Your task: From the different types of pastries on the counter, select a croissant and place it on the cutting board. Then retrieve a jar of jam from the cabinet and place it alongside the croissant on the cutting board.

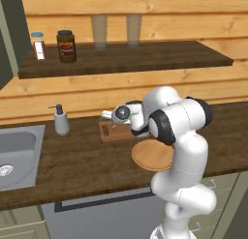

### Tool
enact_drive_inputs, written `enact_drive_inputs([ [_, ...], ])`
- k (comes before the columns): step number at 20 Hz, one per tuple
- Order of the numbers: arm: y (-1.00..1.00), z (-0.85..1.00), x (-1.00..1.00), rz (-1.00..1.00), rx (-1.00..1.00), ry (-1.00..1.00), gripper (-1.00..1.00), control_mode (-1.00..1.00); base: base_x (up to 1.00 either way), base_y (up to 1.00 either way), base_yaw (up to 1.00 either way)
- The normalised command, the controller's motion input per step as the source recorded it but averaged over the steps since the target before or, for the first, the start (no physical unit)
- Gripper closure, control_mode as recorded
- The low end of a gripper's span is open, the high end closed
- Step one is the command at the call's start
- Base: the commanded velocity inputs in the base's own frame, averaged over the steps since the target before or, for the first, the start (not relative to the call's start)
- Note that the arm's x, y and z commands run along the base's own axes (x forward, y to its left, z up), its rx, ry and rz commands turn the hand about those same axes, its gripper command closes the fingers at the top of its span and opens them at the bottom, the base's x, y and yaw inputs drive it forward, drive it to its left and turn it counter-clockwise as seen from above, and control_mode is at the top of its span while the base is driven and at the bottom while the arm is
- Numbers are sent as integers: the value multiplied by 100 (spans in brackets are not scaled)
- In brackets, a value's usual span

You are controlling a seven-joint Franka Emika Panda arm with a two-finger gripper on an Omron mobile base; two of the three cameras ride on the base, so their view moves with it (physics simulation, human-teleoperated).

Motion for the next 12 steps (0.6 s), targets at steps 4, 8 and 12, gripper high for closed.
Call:
enact_drive_inputs([
  [4, 20, -60, 2, 0, -13, -9, 100, -100, 0, 0, 0],
  [8, 29, -36, 0, 0, -9, -11, -100, -100, 0, 0, 0],
  [12, 1, 1, -1, 0, -2, -13, -100, -100, 0, 0, 0],
])
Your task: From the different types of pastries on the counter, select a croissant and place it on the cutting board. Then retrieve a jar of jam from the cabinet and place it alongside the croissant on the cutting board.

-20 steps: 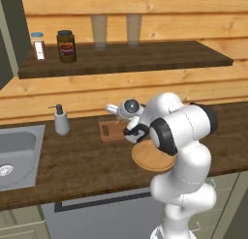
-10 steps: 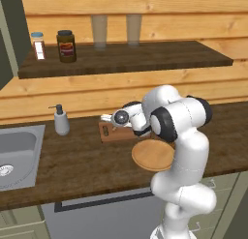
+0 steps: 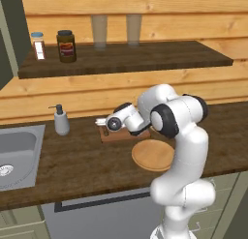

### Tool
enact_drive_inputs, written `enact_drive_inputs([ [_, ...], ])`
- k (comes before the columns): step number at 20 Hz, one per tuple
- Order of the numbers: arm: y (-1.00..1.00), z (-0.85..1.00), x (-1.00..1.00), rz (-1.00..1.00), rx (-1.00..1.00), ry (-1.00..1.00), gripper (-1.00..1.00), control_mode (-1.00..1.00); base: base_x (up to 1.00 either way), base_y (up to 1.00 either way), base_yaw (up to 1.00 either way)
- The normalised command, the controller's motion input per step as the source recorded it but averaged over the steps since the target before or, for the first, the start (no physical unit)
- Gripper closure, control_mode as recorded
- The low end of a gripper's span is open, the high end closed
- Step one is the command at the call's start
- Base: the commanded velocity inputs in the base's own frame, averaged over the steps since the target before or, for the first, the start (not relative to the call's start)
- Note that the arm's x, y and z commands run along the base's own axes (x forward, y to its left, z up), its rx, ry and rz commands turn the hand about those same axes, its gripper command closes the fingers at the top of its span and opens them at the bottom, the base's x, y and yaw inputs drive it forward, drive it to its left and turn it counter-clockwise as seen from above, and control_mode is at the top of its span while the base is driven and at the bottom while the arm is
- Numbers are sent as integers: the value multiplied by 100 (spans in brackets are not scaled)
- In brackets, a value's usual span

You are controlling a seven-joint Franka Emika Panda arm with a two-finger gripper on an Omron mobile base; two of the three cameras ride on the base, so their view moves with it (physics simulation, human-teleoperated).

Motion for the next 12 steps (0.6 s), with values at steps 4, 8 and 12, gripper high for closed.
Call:
enact_drive_inputs([
  [4, 0, 5, 0, 0, -3, -8, -100, -100, 0, 0, 0],
  [8, 0, 0, 0, 0, -5, -10, -100, -100, 0, 0, 0],
  [12, 0, 33, -40, 0, -1, -21, -100, -100, 0, 0, 0],
])
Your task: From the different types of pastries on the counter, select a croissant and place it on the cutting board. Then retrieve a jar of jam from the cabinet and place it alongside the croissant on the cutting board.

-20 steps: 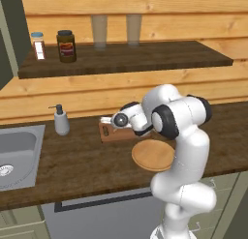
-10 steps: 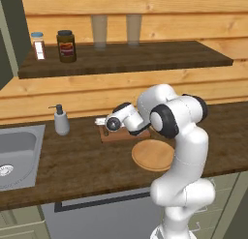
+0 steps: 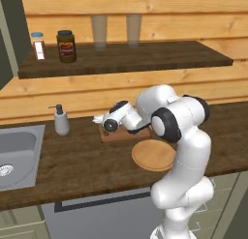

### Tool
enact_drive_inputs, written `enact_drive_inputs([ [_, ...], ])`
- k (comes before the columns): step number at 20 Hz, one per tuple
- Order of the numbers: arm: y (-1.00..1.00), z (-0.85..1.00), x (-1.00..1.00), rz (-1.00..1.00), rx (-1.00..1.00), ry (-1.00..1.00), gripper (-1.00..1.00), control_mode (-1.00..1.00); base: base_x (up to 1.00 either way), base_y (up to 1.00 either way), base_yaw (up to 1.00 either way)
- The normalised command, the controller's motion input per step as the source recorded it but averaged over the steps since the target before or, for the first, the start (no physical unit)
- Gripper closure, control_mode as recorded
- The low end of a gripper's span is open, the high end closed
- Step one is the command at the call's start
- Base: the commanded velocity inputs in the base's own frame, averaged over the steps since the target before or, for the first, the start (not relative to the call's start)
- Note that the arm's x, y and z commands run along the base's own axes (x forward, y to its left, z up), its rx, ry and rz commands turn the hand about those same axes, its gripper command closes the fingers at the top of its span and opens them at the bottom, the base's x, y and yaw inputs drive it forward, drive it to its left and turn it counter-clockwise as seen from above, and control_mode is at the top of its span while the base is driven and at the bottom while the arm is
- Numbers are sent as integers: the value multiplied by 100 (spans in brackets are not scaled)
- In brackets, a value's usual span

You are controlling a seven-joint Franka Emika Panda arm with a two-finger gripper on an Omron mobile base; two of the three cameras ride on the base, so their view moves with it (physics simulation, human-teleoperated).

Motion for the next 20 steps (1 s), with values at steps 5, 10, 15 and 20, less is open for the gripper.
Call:
enact_drive_inputs([
  [5, 0, 60, -100, 0, 0, -12, -100, -100, 0, 0, 0],
  [10, -12, 92, -100, 0, 4, 7, -100, -100, 0, 0, 0],
  [15, -8, 84, -87, 0, 6, 14, -100, -100, 0, 0, 0],
  [20, 0, 81, -71, 7, 0, 13, -100, -100, 0, 0, 0],
])
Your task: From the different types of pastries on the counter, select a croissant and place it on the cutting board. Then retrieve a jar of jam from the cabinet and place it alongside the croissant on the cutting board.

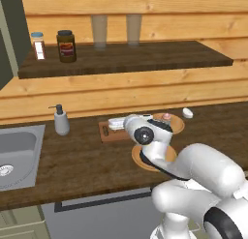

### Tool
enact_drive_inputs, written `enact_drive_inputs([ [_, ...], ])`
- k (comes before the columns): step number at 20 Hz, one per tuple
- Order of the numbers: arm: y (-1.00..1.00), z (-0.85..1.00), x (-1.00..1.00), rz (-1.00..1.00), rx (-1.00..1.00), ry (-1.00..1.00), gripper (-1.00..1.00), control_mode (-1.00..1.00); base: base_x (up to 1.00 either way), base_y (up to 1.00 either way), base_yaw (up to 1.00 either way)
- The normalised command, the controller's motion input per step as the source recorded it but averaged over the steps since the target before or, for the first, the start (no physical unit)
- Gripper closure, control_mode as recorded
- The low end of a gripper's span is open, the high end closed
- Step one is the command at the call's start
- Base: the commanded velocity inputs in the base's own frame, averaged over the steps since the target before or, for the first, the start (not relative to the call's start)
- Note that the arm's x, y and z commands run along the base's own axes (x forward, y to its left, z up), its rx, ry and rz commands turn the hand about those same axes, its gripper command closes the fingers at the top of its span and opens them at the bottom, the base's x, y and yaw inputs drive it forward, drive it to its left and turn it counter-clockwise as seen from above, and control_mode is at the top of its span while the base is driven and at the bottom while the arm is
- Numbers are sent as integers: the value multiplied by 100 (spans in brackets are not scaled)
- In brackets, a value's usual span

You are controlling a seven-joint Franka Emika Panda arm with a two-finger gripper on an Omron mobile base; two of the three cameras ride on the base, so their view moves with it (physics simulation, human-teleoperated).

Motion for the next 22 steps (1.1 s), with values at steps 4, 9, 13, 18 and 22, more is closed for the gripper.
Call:
enact_drive_inputs([
  [4, -21, 100, -46, -6, 0, -1, -100, -100, 0, 0, 0],
  [9, -68, 89, -98, -11, 0, 1, -100, -100, 0, 0, 0],
  [13, -58, 42, -100, -3, 0, 1, -100, -100, 0, 0, 0],
  [18, -20, 26, -100, 3, 0, 1, -100, -100, 0, 0, 0],
  [22, -4, 51, -100, 1, 0, 12, -100, -100, 0, 0, 0],
])
